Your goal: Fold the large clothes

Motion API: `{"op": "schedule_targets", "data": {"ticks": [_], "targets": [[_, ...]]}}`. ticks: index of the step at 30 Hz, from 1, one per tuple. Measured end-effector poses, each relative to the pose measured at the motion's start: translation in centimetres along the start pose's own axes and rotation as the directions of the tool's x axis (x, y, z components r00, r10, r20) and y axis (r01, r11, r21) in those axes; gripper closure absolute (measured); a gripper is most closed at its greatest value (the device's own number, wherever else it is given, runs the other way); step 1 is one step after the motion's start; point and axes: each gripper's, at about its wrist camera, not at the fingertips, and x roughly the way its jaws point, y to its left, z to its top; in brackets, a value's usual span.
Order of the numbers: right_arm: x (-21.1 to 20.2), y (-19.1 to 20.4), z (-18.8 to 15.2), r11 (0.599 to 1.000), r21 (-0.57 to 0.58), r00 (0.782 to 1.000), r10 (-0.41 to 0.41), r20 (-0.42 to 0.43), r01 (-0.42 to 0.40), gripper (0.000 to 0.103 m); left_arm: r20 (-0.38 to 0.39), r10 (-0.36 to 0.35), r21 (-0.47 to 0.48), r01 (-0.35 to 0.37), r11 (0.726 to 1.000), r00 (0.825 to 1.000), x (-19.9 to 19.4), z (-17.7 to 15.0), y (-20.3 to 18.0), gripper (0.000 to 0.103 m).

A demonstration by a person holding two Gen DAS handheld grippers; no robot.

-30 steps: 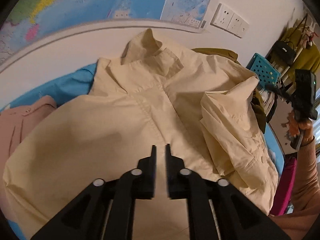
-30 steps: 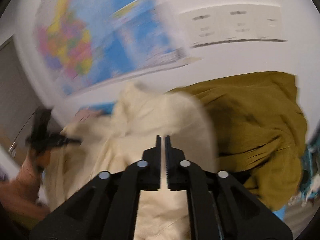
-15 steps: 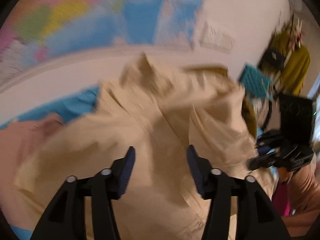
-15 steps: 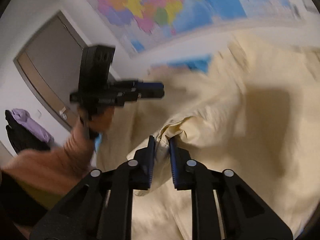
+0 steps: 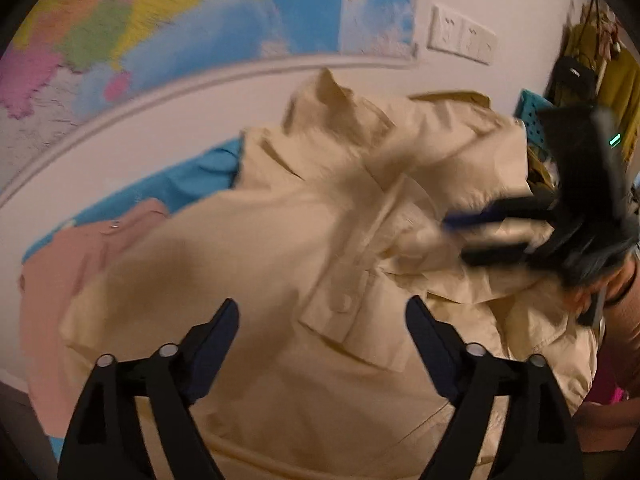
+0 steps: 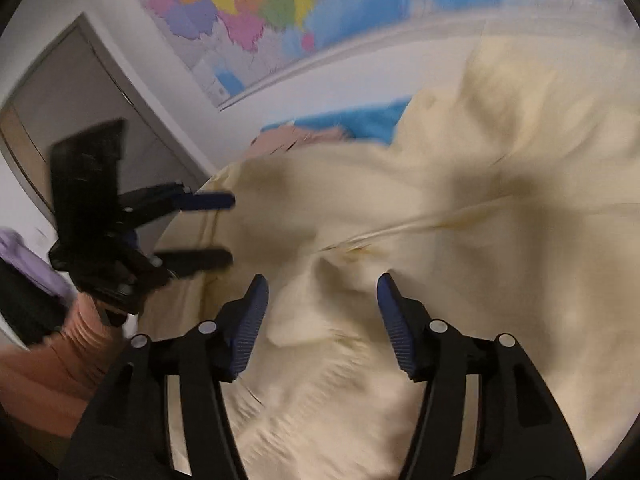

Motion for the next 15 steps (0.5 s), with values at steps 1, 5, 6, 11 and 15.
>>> {"op": "schedule_targets", "data": {"ticks": [1, 5, 6, 11, 15], "targets": [[-1.8, -0.7, -0.1, 0.999, 0.003, 0.999, -0.040, 0.029, 0.040, 0.047, -0.016, -0.020, 0.013, 0.020, 1.000, 1.000, 0.7, 0.1, -0.5, 0.017], [-6.1, -5.0, -0.2, 0.979, 0.074, 0.978, -0.193, 0.082, 0.187, 0.044, -0.089, 0.032, 0.097, -0.024, 0.995, 0.995, 4.3, 0.7, -2.5, 0.020], [-6.5, -6.4, -0.3, 0.972, 0.105, 0.973, -0.218, 0.075, 0.210, 0.044, -0.111, 0.043, 0.101, -0.032, 0.994, 0.993, 5.2, 0.8, -2.5, 0.026], [-7.4, -12.1, -0.7, 0.904, 0.177, 0.916, -0.399, 0.027, 0.389, 0.061, -0.183, 0.107, 0.061, -0.098, 0.993, 0.977, 7.5, 1.7, 0.0, 0.080], [-6.4, -14.4, -1.7, 0.888, 0.217, 0.910, -0.414, -0.003, 0.405, 0.061, -0.124, 0.155, 0.032, -0.152, 0.988, 0.980, 5.8, 2.2, 2.2, 0.063]]}}
